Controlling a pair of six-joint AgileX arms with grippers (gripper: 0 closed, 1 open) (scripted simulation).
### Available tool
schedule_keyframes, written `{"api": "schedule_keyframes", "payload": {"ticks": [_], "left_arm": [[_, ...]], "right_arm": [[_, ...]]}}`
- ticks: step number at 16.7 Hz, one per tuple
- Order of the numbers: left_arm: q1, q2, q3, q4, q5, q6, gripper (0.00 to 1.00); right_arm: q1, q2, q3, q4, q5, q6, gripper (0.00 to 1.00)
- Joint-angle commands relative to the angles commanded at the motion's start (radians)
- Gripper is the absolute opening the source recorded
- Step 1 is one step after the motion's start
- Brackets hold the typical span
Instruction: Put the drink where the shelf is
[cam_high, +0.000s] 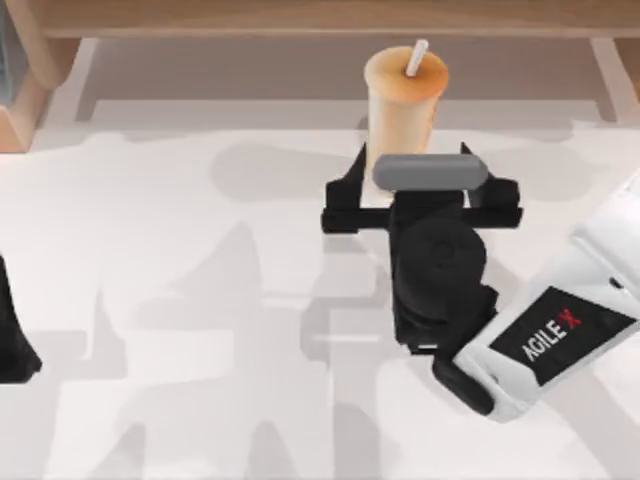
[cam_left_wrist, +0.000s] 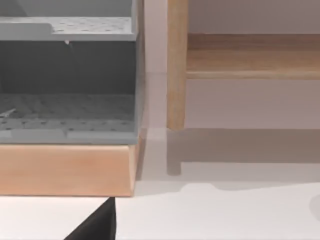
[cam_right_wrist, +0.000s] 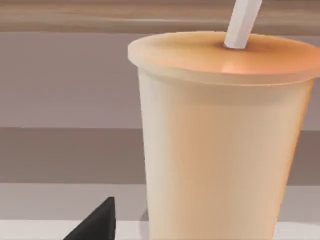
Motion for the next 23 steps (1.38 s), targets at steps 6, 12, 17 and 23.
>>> {"api": "schedule_keyframes", "payload": {"ticks": [6, 12, 17, 23], "left_arm": [[0.0, 0.0, 0.0, 0.0, 0.0, 0.0, 1.0], [0.0, 0.0, 0.0, 0.0, 0.0, 0.0, 1.0], [0.0, 0.0, 0.0, 0.0, 0.0, 0.0, 1.0], [0.0, 0.0, 0.0, 0.0, 0.0, 0.0, 1.0]], "right_arm": [[0.003, 0.022, 0.006, 0.013, 0.006, 0.0, 1.0], [-0.053, 0.074, 0.134, -0.057, -0.052, -0.002, 1.0], [-0.121, 0.137, 0.281, -0.14, -0.119, -0.003, 1.0], [-0.128, 0.144, 0.297, -0.148, -0.126, -0.004, 0.92]]}}
